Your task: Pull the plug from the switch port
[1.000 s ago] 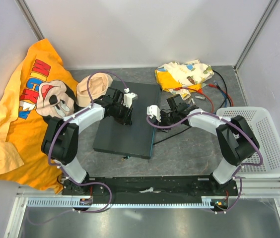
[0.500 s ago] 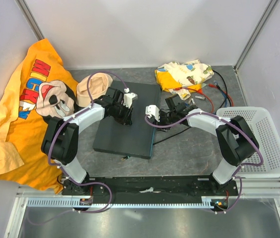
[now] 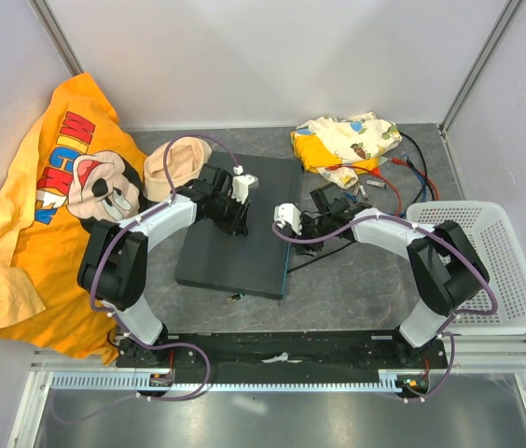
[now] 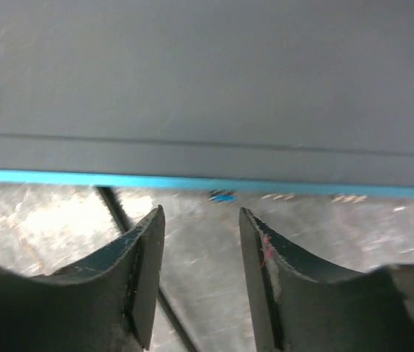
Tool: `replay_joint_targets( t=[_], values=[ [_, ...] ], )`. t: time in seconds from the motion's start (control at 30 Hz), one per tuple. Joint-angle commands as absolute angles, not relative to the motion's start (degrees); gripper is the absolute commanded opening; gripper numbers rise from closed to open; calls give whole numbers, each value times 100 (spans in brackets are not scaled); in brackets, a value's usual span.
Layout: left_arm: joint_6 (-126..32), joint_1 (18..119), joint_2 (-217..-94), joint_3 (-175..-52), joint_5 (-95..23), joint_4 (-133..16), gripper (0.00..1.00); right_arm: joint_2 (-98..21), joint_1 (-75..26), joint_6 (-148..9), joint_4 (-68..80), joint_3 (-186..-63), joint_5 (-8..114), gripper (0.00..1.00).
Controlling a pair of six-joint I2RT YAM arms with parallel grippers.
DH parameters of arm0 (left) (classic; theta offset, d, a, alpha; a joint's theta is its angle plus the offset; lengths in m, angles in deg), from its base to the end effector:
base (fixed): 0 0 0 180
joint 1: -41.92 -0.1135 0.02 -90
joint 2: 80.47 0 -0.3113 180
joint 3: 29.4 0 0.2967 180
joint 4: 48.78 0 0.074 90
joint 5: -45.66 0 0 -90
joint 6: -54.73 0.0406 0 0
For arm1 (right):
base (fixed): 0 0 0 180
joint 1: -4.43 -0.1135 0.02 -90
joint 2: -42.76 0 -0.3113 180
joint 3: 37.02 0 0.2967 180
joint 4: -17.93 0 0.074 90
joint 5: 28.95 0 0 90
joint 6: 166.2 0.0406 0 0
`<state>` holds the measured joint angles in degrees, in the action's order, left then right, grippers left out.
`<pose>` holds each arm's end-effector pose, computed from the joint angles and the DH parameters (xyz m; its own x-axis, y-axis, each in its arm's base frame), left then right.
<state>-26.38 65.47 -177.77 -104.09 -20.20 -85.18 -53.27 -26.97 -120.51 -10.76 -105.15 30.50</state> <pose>0.3515 -0.1713 0.2130 -0.6902 0.4547 -0.5629 0.6724 0.6904 -0.2668 0.3093 0.2129 0.1933 -0.0295 -0.7228 -0.6904 -0.9897 0.1178 -0.0810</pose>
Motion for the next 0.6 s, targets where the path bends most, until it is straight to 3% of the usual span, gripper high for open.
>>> replay_joint_targets(
  t=[0.0,0.57],
  values=[
    [-2490,6556,-18084,-10119,-2474,-9209,27,-5085,-2738,-11944,-1124,-10301,2888,57],
    [-2490,6547,-18111,-10083,-2492,-9191,27,-5612,-2738,-11715,-499,-10713,2950,55]
  ],
)
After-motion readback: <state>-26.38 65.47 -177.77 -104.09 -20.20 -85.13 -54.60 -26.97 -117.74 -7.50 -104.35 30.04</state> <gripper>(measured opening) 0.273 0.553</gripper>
